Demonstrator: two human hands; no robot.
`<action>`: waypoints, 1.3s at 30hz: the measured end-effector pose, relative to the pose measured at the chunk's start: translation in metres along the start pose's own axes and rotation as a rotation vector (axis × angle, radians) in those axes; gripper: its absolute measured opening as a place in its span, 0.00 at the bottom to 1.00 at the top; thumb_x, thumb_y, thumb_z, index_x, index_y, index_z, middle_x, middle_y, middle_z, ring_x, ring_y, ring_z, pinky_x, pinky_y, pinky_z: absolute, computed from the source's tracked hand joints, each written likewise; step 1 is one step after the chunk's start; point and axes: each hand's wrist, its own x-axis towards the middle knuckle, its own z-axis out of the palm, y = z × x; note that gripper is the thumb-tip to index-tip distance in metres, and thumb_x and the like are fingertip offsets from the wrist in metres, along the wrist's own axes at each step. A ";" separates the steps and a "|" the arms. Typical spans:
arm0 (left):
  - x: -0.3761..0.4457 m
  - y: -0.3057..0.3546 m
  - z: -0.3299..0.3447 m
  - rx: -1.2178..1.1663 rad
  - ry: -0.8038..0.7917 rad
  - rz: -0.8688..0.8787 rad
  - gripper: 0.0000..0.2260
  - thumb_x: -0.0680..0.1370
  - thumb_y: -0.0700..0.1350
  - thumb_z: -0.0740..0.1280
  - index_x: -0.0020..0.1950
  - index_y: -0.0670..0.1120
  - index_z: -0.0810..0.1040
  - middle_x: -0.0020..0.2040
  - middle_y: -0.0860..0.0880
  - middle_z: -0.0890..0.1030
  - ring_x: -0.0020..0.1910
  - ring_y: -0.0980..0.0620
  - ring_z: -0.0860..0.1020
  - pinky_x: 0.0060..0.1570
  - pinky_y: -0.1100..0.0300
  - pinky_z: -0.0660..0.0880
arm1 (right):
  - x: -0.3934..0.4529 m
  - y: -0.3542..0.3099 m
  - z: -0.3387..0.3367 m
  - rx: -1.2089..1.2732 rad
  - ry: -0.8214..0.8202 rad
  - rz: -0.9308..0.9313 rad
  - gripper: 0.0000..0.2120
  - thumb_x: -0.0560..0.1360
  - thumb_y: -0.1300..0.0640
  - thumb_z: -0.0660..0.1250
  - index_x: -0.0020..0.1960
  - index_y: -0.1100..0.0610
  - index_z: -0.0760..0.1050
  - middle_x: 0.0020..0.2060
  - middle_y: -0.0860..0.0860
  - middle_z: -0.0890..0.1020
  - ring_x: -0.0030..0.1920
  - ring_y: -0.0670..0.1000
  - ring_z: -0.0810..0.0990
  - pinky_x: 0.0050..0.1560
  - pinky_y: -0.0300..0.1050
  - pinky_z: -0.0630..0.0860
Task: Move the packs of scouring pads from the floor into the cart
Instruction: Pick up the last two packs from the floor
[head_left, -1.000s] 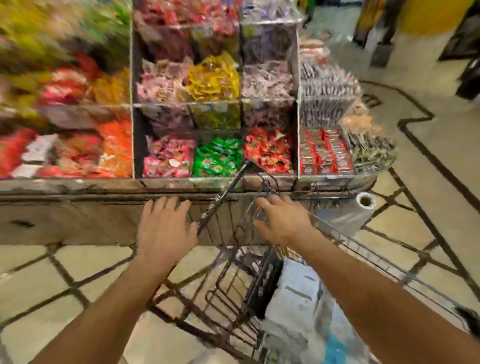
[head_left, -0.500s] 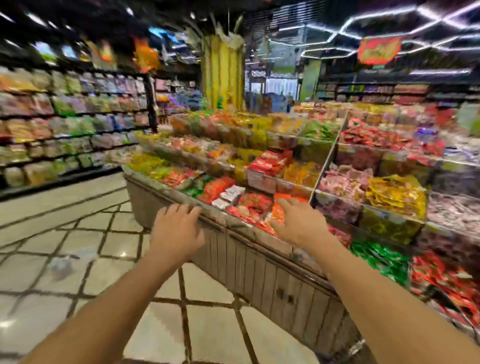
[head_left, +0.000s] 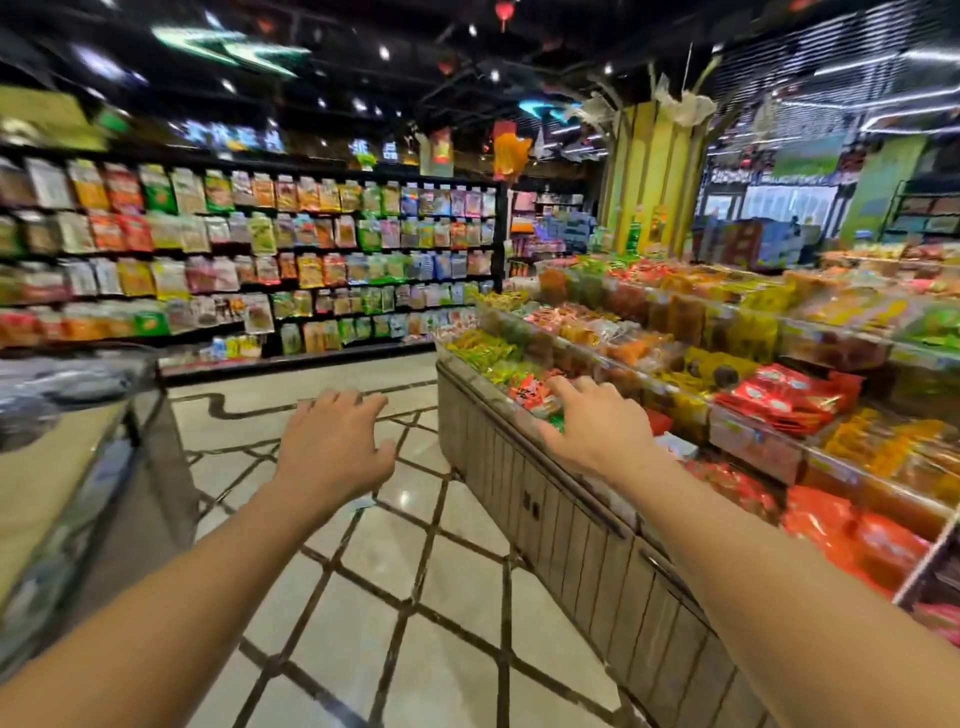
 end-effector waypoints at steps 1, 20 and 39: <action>0.012 -0.006 0.006 0.006 0.003 -0.020 0.28 0.79 0.59 0.62 0.78 0.53 0.67 0.72 0.49 0.75 0.71 0.47 0.71 0.71 0.48 0.67 | 0.018 -0.006 0.005 0.017 0.003 -0.025 0.31 0.81 0.35 0.57 0.79 0.50 0.60 0.71 0.56 0.73 0.70 0.61 0.72 0.61 0.57 0.76; 0.236 -0.119 0.120 0.080 -0.051 -0.218 0.26 0.79 0.59 0.63 0.75 0.53 0.70 0.68 0.48 0.78 0.68 0.44 0.72 0.65 0.48 0.69 | 0.318 -0.110 0.111 0.181 -0.014 -0.293 0.27 0.82 0.39 0.60 0.76 0.50 0.64 0.70 0.56 0.73 0.69 0.60 0.72 0.59 0.57 0.75; 0.504 -0.300 0.273 0.078 -0.125 -0.242 0.27 0.80 0.59 0.62 0.78 0.53 0.67 0.70 0.47 0.76 0.70 0.44 0.71 0.67 0.47 0.67 | 0.624 -0.260 0.232 0.171 -0.026 -0.316 0.26 0.82 0.39 0.60 0.75 0.51 0.64 0.68 0.55 0.75 0.67 0.60 0.74 0.56 0.55 0.77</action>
